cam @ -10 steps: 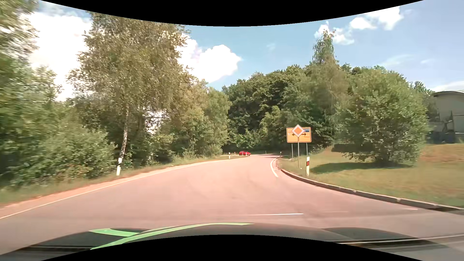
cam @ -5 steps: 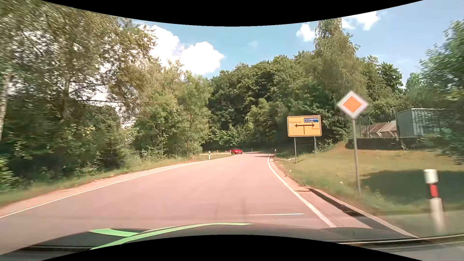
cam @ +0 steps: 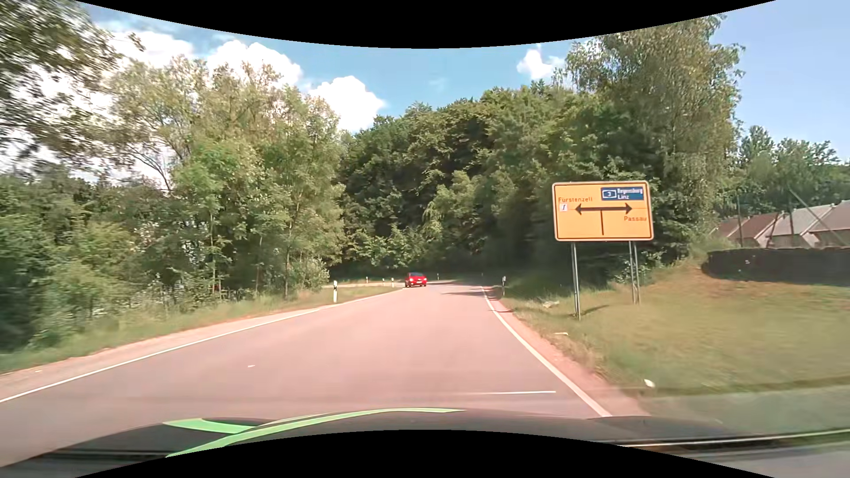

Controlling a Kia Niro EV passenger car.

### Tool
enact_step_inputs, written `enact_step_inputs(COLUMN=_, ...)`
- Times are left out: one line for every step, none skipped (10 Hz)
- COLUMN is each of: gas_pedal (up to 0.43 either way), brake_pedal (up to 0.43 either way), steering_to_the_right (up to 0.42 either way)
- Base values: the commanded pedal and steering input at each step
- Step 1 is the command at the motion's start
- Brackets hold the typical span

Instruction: Follow the waypoints while adhering to traffic rules and regulations

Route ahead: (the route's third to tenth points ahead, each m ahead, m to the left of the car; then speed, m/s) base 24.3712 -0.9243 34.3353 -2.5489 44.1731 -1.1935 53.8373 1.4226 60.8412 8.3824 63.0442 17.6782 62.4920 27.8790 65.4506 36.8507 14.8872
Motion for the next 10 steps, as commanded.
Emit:
enact_step_inputs(gas_pedal=0.0, brake_pedal=0.165, steering_to_the_right=0.042)
enact_step_inputs(gas_pedal=0.0, brake_pedal=0.165, steering_to_the_right=0.042)
enact_step_inputs(gas_pedal=0.0, brake_pedal=0.165, steering_to_the_right=0.042)
enact_step_inputs(gas_pedal=0.0, brake_pedal=0.165, steering_to_the_right=0.041)
enact_step_inputs(gas_pedal=0.0, brake_pedal=0.165, steering_to_the_right=0.039)
enact_step_inputs(gas_pedal=0.0, brake_pedal=0.165, steering_to_the_right=0.035)
enact_step_inputs(gas_pedal=0.0, brake_pedal=0.165, steering_to_the_right=0.033)
enact_step_inputs(gas_pedal=0.0, brake_pedal=0.165, steering_to_the_right=0.03)
enact_step_inputs(gas_pedal=0.0, brake_pedal=0.165, steering_to_the_right=0.029)
enact_step_inputs(gas_pedal=0.0, brake_pedal=0.171, steering_to_the_right=0.026)
